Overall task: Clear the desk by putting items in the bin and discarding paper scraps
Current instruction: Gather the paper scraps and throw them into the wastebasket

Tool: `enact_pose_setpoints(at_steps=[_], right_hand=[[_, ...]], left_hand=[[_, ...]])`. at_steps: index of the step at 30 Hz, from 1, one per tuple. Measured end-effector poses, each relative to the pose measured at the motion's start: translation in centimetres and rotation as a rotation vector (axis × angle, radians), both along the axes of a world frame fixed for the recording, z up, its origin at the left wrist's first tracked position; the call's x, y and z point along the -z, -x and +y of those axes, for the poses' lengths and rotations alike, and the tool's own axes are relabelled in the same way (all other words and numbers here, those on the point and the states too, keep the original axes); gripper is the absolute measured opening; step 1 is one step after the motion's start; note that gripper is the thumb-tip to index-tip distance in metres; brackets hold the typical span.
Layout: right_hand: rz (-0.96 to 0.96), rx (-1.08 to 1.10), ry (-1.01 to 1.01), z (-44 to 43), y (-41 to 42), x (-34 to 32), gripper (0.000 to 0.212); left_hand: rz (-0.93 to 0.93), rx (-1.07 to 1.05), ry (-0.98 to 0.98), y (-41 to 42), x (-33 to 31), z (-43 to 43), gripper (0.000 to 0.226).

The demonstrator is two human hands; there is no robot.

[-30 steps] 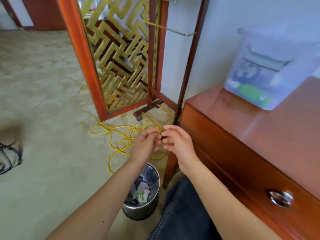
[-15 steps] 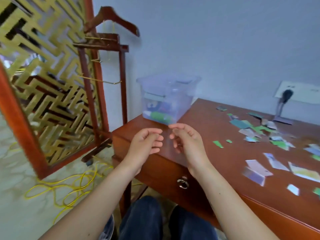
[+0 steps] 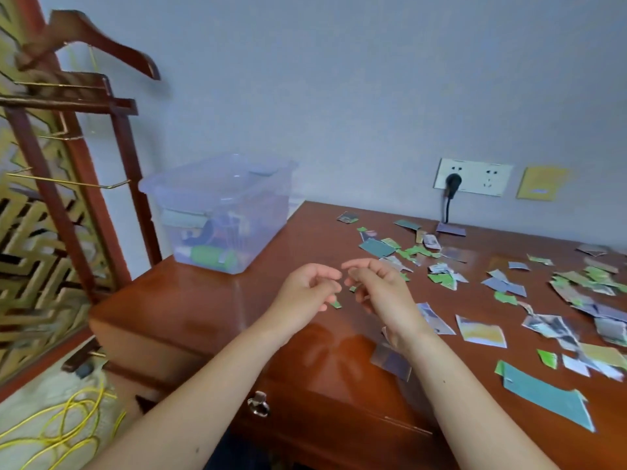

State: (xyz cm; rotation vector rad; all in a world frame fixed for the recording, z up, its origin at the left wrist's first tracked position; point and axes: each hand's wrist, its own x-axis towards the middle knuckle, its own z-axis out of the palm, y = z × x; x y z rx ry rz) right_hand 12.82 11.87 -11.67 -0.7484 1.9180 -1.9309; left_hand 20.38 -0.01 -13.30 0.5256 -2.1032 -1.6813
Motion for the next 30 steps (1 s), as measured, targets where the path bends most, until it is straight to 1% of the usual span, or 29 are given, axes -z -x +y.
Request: enact_pose_setpoints(at_steps=[2,4,6,8,10,13,15,18,21,25,27,30], right_hand=[[0.088,0.038,-0.085,-0.1,1.5,0.5,0.021],[0.251,0.090,-0.231,-0.2,3.0,1.3,0.022],[0.374,0.108,-0.402,-0.5,4.4,2.0,0.020],[0.447,0.110,-0.576,-0.8,5.7,2.5,0.017],[0.496,0.091,-0.710,-1.2,6.5,2.7,0.017],[0.542,0.082,-0.816,-1.9,6.9,3.1,0.019],[0.551,0.096,-0.840,-2.3,7.0,3.1,0.014],[0.514,0.081,-0.883,-2.7,7.1,2.5,0.002],[0.456,0.041,-0.946,-2.9,7.2,2.0,0.010],[0.430,0.044,-0.965,-3.0,6.8,1.9,0.015],[0.404,0.066,-0.909,-2.7,6.7,1.9,0.020],[0.274,0.106,-0.690,-1.9,6.6,2.0,0.021]], left_hand=[[-0.031,0.031,0.119,1.4,0.4,-0.5,0.016],[-0.072,0.053,0.254,2.4,0.7,-1.2,0.018],[-0.152,0.071,0.385,3.1,1.0,-1.8,0.018],[-0.246,0.095,0.515,3.5,1.2,-2.5,0.020],[-0.297,0.139,0.603,3.8,1.4,-3.1,0.024],[-0.355,0.206,0.707,4.4,1.3,-3.8,0.029],[-0.387,0.244,0.763,4.7,1.0,-4.2,0.032],[-0.420,0.321,0.773,5.0,0.6,-4.8,0.033],[-0.465,0.367,0.802,5.4,0.2,-5.5,0.031],[-0.514,0.412,0.883,5.6,0.0,-5.7,0.018],[-0.500,0.419,0.888,5.5,0.1,-5.7,0.018],[-0.450,0.405,0.884,5.5,0.4,-5.7,0.021]])
